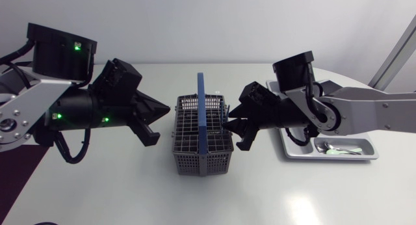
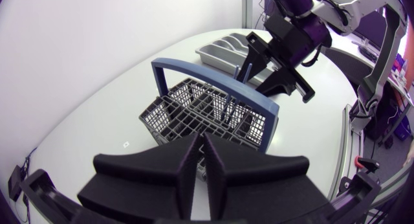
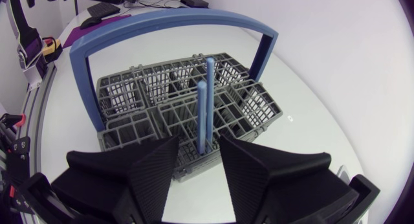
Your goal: Unload the cutlery basket into the drawer organizer.
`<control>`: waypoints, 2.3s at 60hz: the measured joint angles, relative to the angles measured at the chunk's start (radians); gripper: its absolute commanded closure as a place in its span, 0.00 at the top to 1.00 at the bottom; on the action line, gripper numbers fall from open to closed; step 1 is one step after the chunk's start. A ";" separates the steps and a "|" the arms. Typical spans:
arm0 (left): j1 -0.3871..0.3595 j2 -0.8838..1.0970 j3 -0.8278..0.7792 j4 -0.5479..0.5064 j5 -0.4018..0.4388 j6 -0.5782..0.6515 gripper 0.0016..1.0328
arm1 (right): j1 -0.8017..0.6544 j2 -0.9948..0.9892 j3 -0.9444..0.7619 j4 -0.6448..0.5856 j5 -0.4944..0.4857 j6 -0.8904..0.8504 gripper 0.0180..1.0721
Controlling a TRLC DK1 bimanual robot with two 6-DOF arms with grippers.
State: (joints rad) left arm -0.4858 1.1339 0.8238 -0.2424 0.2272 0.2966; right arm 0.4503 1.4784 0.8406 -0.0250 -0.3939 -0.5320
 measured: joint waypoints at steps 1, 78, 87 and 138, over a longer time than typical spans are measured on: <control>0.000 -0.002 -0.003 0.000 0.000 0.000 0.09 | 0.000 0.002 0.004 0.000 0.001 0.000 0.42; -0.028 -0.050 -0.028 -0.002 0.000 0.000 0.09 | -0.117 -0.307 0.252 -0.526 -0.068 0.006 0.06; -0.037 -0.056 -0.035 -0.002 0.000 0.000 0.09 | -0.291 -0.284 0.323 -0.663 -0.135 -0.041 0.06; -0.061 -0.063 -0.045 -0.002 -0.004 0.000 0.09 | -0.580 0.263 0.492 -0.869 -0.060 -0.179 0.06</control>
State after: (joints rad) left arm -0.5468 1.0710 0.7784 -0.2447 0.2230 0.2970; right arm -0.1299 1.7416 1.3327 -0.8936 -0.4534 -0.7113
